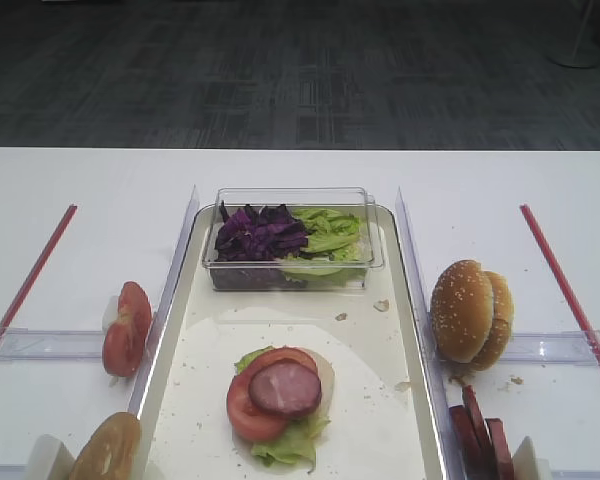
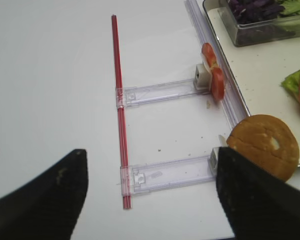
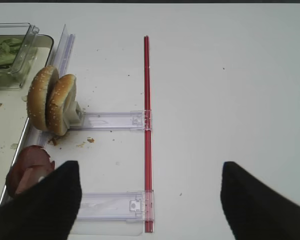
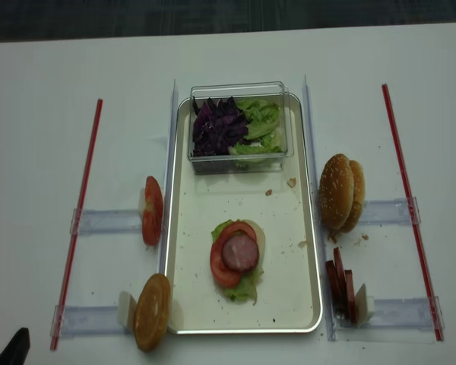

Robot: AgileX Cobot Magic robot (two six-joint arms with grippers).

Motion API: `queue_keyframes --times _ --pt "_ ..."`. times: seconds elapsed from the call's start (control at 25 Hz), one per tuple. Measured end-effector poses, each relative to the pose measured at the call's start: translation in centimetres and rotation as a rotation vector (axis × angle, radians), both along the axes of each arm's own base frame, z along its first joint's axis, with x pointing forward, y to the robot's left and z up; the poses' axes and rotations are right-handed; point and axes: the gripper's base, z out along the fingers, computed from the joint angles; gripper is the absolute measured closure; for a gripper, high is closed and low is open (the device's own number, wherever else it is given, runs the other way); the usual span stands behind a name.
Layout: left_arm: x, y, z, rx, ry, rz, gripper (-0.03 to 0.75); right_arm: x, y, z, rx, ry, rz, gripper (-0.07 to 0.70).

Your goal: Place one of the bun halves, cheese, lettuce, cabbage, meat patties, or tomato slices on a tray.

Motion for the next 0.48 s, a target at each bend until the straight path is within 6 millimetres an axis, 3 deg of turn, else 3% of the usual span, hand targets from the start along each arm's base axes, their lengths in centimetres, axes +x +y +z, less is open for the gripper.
queue_keyframes --times 0.2,0.48 --pt "0.00 0.00 0.00 0.000 0.000 0.000 0.223 0.00 0.00 0.00 0.000 0.000 0.000 -0.025" --pt "0.00 0.00 0.00 0.000 0.000 0.000 0.223 0.00 0.00 0.00 0.000 0.000 0.000 -0.034"
